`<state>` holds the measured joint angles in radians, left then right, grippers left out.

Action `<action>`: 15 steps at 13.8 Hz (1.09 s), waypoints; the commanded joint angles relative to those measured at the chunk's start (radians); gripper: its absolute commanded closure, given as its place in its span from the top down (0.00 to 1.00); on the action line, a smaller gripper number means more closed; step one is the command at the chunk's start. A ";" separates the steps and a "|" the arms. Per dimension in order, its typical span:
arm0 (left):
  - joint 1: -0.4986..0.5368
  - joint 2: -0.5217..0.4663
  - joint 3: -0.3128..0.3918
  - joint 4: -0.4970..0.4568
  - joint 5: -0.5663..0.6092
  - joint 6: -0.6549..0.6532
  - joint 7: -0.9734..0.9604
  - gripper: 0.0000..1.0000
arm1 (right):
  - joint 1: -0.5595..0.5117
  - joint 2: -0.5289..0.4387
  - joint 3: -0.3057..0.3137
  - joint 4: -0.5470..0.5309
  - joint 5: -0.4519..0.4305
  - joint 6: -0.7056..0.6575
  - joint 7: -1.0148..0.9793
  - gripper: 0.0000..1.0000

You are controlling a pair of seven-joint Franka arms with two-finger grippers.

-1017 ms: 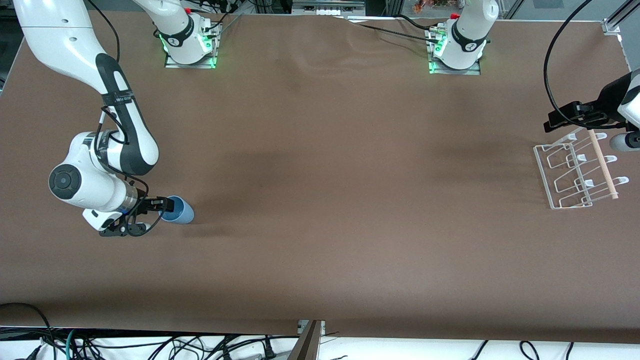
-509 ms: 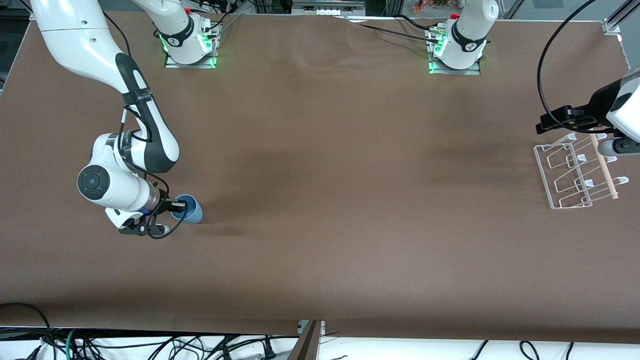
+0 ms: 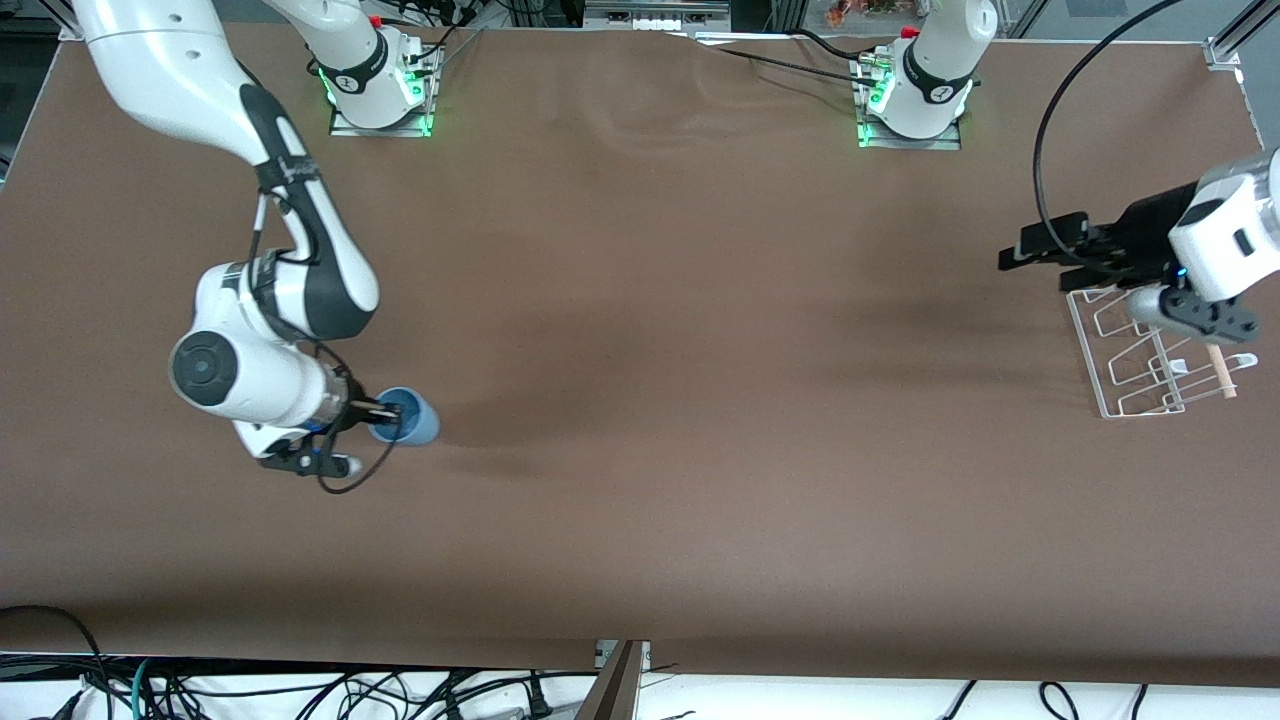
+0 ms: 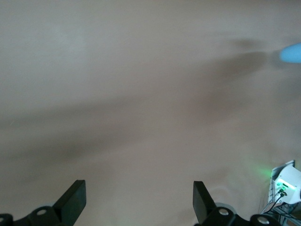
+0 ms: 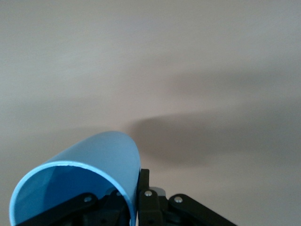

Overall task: Transfer cup to left arm and place on rack
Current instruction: 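Lift the cup with the right gripper while the left gripper approaches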

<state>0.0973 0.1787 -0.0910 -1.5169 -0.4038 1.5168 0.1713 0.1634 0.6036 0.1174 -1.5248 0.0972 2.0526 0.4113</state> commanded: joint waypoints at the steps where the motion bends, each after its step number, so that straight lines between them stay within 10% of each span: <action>1: 0.010 0.001 -0.062 -0.006 -0.027 0.060 0.162 1.00 | 0.033 -0.007 0.089 0.092 0.080 -0.086 0.182 0.00; 9: 0.016 0.033 -0.262 -0.112 -0.035 0.486 0.632 1.00 | 0.057 -0.033 0.235 0.251 0.536 -0.088 0.389 0.00; 15: 0.015 0.041 -0.340 -0.117 -0.033 0.600 0.873 1.00 | 0.123 -0.030 0.303 0.256 0.556 -0.002 0.478 0.00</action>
<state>0.0995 0.2309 -0.4025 -1.6229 -0.4143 2.0928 0.9530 0.2619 0.5651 0.4121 -1.2794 0.6347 2.0048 0.8678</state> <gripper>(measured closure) 0.000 0.956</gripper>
